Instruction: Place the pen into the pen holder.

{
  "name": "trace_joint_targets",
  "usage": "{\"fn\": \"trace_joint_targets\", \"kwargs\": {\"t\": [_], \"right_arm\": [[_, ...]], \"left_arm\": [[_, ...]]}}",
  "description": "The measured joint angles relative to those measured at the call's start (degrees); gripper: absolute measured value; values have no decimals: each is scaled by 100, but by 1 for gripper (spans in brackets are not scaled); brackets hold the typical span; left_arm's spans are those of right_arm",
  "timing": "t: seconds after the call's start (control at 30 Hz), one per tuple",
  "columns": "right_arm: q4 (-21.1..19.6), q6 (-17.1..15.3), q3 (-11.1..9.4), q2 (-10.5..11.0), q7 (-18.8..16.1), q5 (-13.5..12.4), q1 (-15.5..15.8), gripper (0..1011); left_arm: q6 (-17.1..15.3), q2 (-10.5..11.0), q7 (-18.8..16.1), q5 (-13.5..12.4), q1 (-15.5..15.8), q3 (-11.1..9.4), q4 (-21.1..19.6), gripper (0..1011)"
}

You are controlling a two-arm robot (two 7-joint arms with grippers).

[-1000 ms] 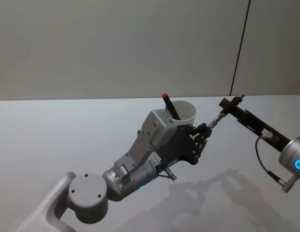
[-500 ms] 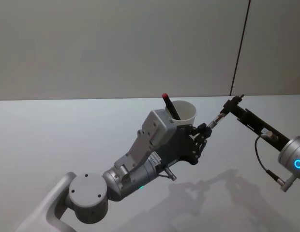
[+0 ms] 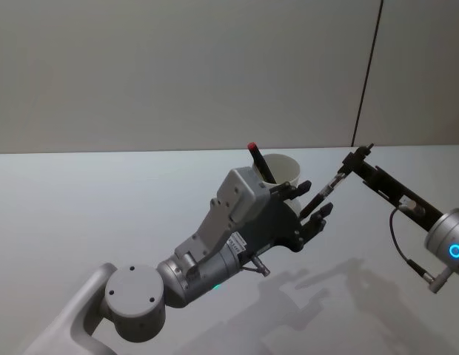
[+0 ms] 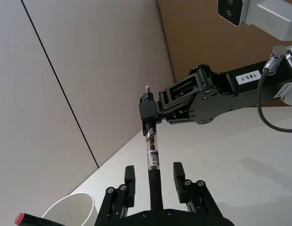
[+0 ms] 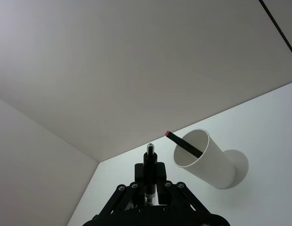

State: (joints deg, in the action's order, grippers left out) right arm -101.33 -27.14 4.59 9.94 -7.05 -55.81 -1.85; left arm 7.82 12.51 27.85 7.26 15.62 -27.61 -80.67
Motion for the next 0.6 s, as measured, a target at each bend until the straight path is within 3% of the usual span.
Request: {"fn": "trace_joint_targets", "kwargs": {"t": [0.3,0.53,0.6], "right_arm": [[0,111,38,41,-8,25,-3,132],[37,325,78,94,-141,246,-36,132],[77,455,99,126,-244,410,-70,132]], "left_arm": [[0,0,-1,0,0,0,0,756],[0,0,0,0,0,0,0,929],[0,0,-1,0,0,0,0,1003]]}}
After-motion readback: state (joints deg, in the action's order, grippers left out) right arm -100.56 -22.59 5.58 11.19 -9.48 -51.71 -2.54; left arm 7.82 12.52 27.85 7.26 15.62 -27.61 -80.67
